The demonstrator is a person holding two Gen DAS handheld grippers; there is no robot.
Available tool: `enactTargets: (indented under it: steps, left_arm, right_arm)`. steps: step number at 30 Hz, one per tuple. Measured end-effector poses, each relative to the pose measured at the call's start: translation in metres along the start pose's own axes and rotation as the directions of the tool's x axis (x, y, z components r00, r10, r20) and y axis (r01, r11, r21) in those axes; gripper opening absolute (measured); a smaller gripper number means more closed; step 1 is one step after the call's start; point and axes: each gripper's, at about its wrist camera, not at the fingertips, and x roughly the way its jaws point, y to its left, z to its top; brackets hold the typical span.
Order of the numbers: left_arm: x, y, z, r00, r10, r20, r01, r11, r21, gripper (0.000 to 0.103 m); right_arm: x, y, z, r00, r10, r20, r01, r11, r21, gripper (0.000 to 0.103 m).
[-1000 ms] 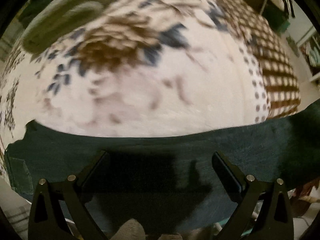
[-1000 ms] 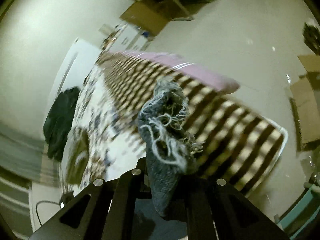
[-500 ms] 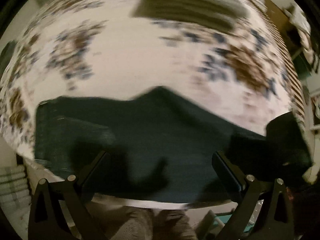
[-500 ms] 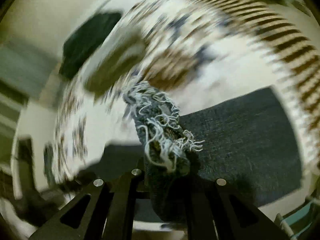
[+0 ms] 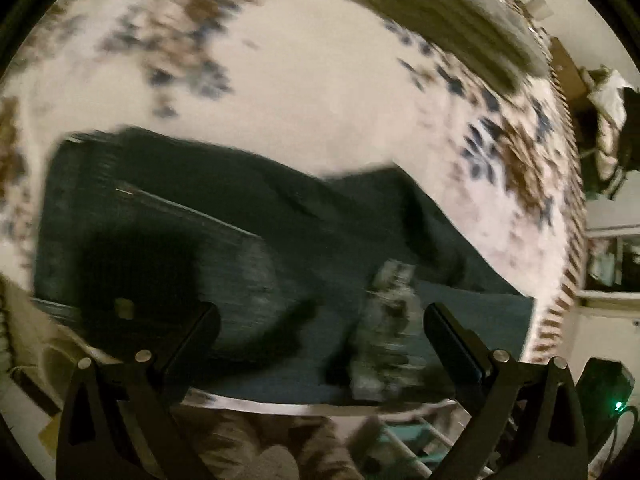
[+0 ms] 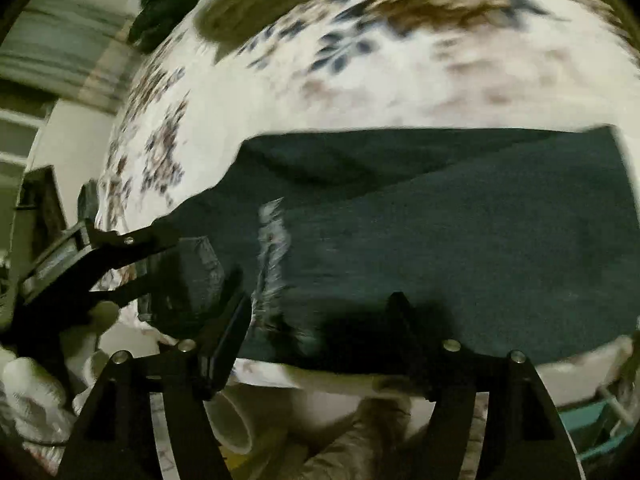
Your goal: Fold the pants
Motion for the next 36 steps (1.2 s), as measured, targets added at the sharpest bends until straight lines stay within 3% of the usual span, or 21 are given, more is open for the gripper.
enactTargets:
  steps: [2,4,6,7,8,9,11,13,14,16,19,22,25,27,29,33,35,36]
  left_arm:
    - [0.020,-0.015,-0.004,0.999,-0.026,-0.044,0.027,1.000,0.016,0.103]
    - [0.045,-0.029,-0.009,0.996,0.001,-0.088,0.003,0.999,0.047,0.103]
    - [0.070,-0.041,-0.013,0.989,0.035,-0.140,-0.021,0.995,0.094,0.094]
    - [0.077,-0.046,-0.014,0.987,0.049,-0.155,-0.032,0.993,0.113,0.066]
    - [0.082,-0.052,-0.016,0.985,0.075,-0.154,-0.053,0.988,0.143,0.029]
    - [0.083,-0.057,-0.018,0.987,0.082,-0.138,-0.058,0.984,0.169,0.013]
    - [0.074,-0.064,-0.022,0.994,0.076,-0.084,-0.058,0.978,0.202,0.004]
    - [0.058,-0.066,-0.026,0.997,0.070,-0.018,-0.064,0.974,0.218,0.004]
    - [0.051,-0.066,-0.027,0.998,0.064,0.001,-0.063,0.974,0.219,0.003]
    - [0.040,-0.064,-0.030,0.997,0.064,0.032,-0.070,0.974,0.214,0.003]
    - [0.033,-0.054,-0.029,0.996,0.073,0.047,-0.080,0.978,0.193,0.003]
    - [0.047,-0.043,-0.030,0.996,0.091,0.018,-0.093,0.978,0.186,0.004]
    - [0.054,-0.030,-0.027,0.995,0.095,0.006,-0.095,0.984,0.148,0.015]
    - [0.049,-0.025,-0.028,0.997,0.082,0.014,-0.083,0.988,0.130,0.032]
    - [0.035,-0.015,-0.030,0.999,0.028,0.022,-0.030,0.994,0.103,0.069]
    - [-0.009,0.032,-0.045,0.991,-0.089,0.103,0.097,0.993,-0.072,0.072]
    - [-0.031,0.066,-0.055,0.980,-0.088,0.180,0.125,0.971,-0.206,0.075]
    - [-0.043,0.091,-0.064,0.969,-0.087,0.232,0.155,0.944,-0.291,0.075]
  right_arm:
    - [-0.010,-0.022,0.002,0.999,-0.045,-0.001,0.045,0.997,0.064,0.072]
    - [-0.013,-0.046,0.002,0.997,-0.078,-0.011,0.079,0.988,0.131,0.072]
    - [-0.016,-0.068,0.006,0.995,-0.103,-0.011,0.104,0.976,0.190,0.072]
    - [-0.017,-0.076,0.004,0.993,-0.121,-0.007,0.119,0.971,0.208,0.072]
    - [-0.016,-0.080,0.008,0.989,-0.145,-0.006,0.143,0.966,0.215,0.072]
    - [-0.016,-0.083,0.009,0.984,-0.176,-0.004,0.173,0.960,0.219,0.072]
    - [-0.014,-0.084,0.017,0.965,-0.263,-0.021,0.261,0.942,0.213,0.074]
    - [-0.005,-0.079,0.021,0.920,-0.388,-0.060,0.392,0.905,0.167,0.090]
    - [-0.003,-0.077,0.021,0.913,-0.403,-0.056,0.407,0.901,0.152,0.097]
    - [0.002,-0.072,0.024,0.891,-0.451,-0.055,0.455,0.883,0.118,0.098]
    - [0.011,-0.060,0.030,0.881,-0.471,-0.047,0.473,0.877,0.081,0.098]
    - [0.017,-0.053,0.038,0.883,-0.467,-0.050,0.469,0.881,0.062,0.098]
    - [0.021,-0.044,0.043,0.893,-0.448,-0.056,0.450,0.892,0.046,0.098]
    - [0.021,-0.040,0.044,0.898,-0.436,-0.063,0.439,0.898,0.037,0.098]
    - [0.021,-0.036,0.044,0.907,-0.413,-0.076,0.416,0.909,0.031,0.098]
    - [0.026,-0.022,0.047,0.920,-0.376,-0.112,0.379,0.925,0.005,0.098]
    - [0.031,-0.013,0.050,0.917,-0.377,-0.130,0.379,0.925,-0.014,0.098]
    - [0.033,-0.009,0.051,0.917,-0.376,-0.137,0.376,0.926,-0.023,0.098]
